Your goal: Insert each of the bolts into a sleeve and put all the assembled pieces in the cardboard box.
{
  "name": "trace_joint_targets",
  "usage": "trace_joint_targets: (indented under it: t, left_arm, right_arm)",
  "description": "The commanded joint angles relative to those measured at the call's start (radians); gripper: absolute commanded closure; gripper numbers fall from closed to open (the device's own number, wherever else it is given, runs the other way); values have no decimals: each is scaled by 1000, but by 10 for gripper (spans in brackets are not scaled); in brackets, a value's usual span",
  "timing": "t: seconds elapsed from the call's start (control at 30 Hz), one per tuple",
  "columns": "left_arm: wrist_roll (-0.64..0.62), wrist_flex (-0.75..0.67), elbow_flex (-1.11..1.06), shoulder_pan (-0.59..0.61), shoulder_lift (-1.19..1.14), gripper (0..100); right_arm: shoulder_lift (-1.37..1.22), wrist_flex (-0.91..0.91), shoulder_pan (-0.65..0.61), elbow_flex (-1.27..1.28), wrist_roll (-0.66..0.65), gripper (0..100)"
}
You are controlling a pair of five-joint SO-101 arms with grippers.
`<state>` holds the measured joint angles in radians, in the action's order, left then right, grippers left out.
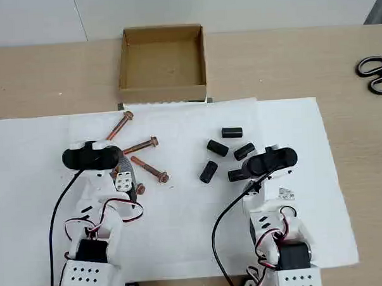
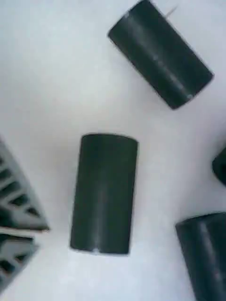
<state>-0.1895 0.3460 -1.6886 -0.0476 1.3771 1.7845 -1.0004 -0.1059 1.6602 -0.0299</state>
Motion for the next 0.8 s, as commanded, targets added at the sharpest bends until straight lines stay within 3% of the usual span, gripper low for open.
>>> trace_joint_targets:
  t: [0.0, 0.4, 0.6, 0.77]
  left_arm:
    - [3, -20, 4, -3, 8, 994]
    - [3, -20, 4, -3, 8, 994]
    - [5, -21, 4, -5, 8, 994]
    - [6, -21, 4, -5, 8, 994]
  right_arm:
    - [7, 21, -1, -5, 3, 995]
    - [-4, 2, -24, -54, 57, 994]
    - [-5, -196, -16, -288, 2, 994]
    - [-7, -228, 25, -328, -55, 994]
